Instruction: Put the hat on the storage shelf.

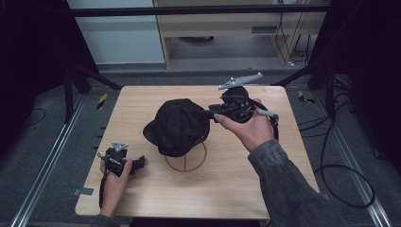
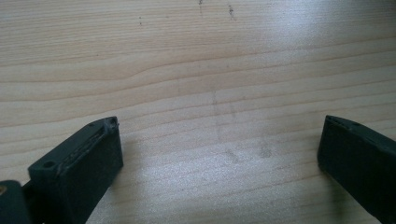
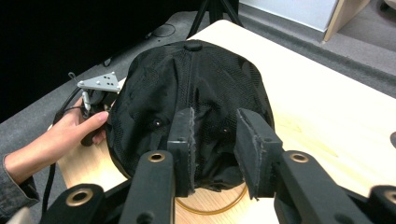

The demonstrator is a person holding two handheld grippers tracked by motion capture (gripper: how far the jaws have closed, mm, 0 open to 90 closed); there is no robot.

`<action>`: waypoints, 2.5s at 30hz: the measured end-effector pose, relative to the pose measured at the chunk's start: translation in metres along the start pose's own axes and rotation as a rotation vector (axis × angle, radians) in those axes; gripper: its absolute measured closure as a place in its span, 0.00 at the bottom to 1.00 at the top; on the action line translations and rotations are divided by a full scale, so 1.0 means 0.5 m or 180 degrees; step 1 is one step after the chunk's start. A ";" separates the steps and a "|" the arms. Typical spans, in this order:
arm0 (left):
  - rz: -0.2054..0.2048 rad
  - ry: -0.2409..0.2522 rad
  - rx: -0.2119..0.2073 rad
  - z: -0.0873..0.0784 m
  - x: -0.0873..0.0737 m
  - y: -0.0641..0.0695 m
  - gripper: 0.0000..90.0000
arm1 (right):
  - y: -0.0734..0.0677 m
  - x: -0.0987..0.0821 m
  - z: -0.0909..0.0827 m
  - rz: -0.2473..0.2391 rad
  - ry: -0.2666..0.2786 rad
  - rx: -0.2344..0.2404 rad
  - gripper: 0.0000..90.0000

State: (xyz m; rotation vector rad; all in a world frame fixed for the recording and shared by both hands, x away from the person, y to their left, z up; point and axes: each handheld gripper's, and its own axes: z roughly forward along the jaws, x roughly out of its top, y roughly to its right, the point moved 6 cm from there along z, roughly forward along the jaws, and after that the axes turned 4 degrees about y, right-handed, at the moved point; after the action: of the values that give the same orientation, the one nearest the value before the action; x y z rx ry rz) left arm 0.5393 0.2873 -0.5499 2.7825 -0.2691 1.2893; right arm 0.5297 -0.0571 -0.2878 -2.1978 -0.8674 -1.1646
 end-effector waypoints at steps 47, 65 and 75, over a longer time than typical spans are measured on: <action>0.0000 0.0002 0.0000 0.000 0.000 0.000 0.00 | 0.122 -0.046 -0.114 0.0359 0.0299 -0.0740 0.07; 0.0010 -0.0007 -0.0001 0.000 0.000 0.000 0.00 | 0.211 -0.139 -0.180 0.0591 0.0327 -0.1054 0.11; 0.0010 -0.0006 -0.0001 0.000 0.000 0.000 0.00 | 0.229 -0.202 -0.173 0.0613 0.0270 -0.1066 0.11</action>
State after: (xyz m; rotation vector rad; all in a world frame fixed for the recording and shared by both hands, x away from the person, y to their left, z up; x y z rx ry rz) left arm 0.5391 0.2876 -0.5499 2.7844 -0.2736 1.2872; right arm 0.5235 -0.2229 -0.3449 -2.4092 -0.4371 -1.3741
